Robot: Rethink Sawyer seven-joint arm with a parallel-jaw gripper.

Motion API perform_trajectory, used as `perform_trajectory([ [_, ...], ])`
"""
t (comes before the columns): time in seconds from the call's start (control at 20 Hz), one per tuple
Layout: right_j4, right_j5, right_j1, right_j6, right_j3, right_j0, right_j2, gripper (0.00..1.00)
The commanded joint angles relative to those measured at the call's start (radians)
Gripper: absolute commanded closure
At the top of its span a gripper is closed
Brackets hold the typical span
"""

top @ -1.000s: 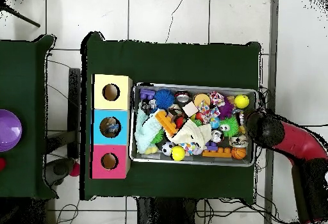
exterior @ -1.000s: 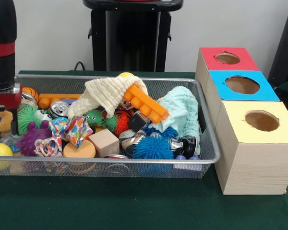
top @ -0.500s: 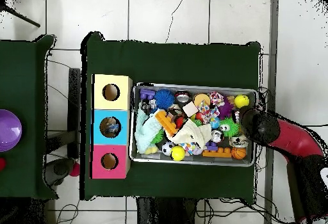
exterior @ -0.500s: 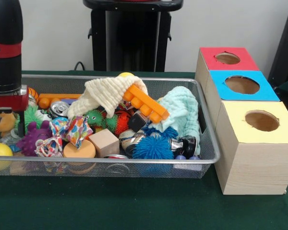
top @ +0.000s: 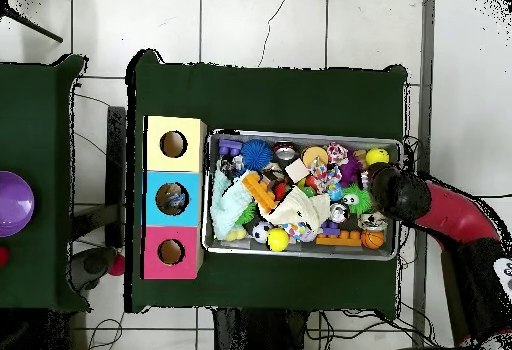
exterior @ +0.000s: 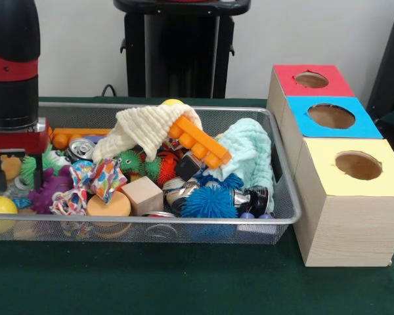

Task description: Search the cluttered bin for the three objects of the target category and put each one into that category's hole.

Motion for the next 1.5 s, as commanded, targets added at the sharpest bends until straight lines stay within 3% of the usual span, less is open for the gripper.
perform_trajectory([
  [0.05, -0.019, 0.085, 0.032, 0.079, 0.026, 0.028, -0.010, 0.00],
  [1.05, -0.033, 0.173, -0.024, -0.029, 0.041, -0.010, 0.022, 0.00],
  [1.5, -0.060, 0.130, 0.000, -0.023, 0.025, -0.005, 0.022, 0.00],
])
